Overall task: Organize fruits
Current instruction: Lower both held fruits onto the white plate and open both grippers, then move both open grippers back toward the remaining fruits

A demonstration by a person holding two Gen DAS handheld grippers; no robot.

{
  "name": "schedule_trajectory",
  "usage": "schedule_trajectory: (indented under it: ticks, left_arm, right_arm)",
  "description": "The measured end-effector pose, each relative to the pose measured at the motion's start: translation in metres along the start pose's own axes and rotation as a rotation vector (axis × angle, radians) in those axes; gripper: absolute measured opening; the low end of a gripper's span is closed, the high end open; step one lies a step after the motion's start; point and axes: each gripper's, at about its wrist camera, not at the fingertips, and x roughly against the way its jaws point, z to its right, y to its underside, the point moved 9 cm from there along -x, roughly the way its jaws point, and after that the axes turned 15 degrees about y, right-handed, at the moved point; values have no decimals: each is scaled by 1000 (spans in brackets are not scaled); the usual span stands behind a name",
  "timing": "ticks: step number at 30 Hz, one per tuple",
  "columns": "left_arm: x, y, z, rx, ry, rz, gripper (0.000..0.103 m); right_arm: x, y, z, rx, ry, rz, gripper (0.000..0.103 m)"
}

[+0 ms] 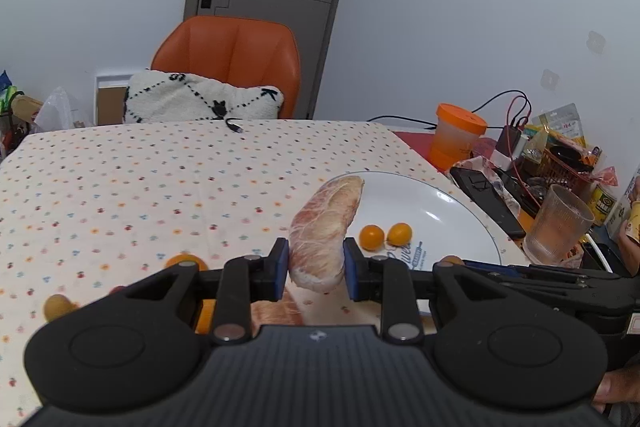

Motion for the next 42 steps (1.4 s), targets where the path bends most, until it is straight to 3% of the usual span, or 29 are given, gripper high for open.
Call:
schedule_trajectory:
  ticks: [8, 21, 24, 28, 42]
  left_arm:
    - [-25, -1, 11, 11, 24, -21, 27]
    - [-57, 3, 23, 36, 12, -69, 28]
    - [-56, 1, 29, -20, -8, -61, 37]
    - [-51, 2, 25, -19, -26, -57, 69]
    - [-6, 1, -7, -18, -137, -18, 85]
  right_arm:
    - [0, 0, 15, -19, 26, 1, 38]
    - [0, 7, 21, -30, 19, -16, 41]
    - [0, 6, 21, -31, 17, -14, 44]
    - [1, 7, 19, -30, 11, -14, 45]
    - [5, 6, 1, -18, -10, -13, 53]
